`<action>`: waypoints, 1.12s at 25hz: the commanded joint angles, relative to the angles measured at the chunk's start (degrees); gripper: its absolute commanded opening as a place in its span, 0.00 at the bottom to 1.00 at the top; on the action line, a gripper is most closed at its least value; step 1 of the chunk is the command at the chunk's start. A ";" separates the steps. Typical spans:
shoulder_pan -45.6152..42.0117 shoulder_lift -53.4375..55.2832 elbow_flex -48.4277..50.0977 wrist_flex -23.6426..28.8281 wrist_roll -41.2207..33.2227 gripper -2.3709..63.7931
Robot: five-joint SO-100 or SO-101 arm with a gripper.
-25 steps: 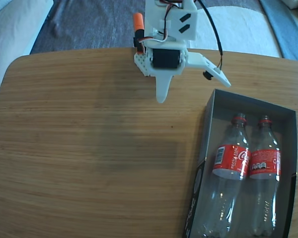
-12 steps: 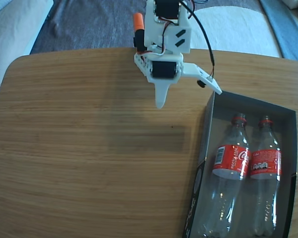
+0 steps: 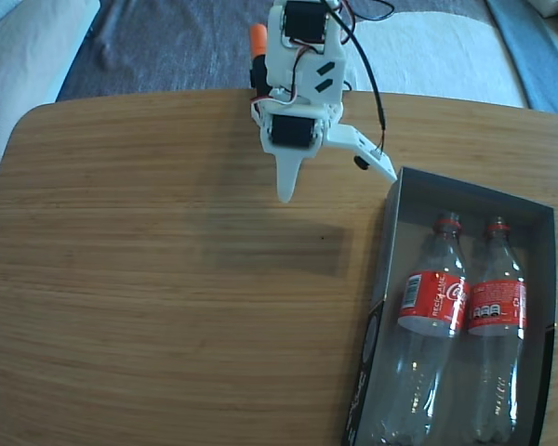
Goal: Grasp the bottles and put them in the box.
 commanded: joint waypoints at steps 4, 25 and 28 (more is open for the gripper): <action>-0.35 6.06 3.16 0.09 -0.09 0.03; -0.09 13.27 5.71 0.26 -0.09 0.03; -0.18 13.27 5.71 0.26 -0.09 0.03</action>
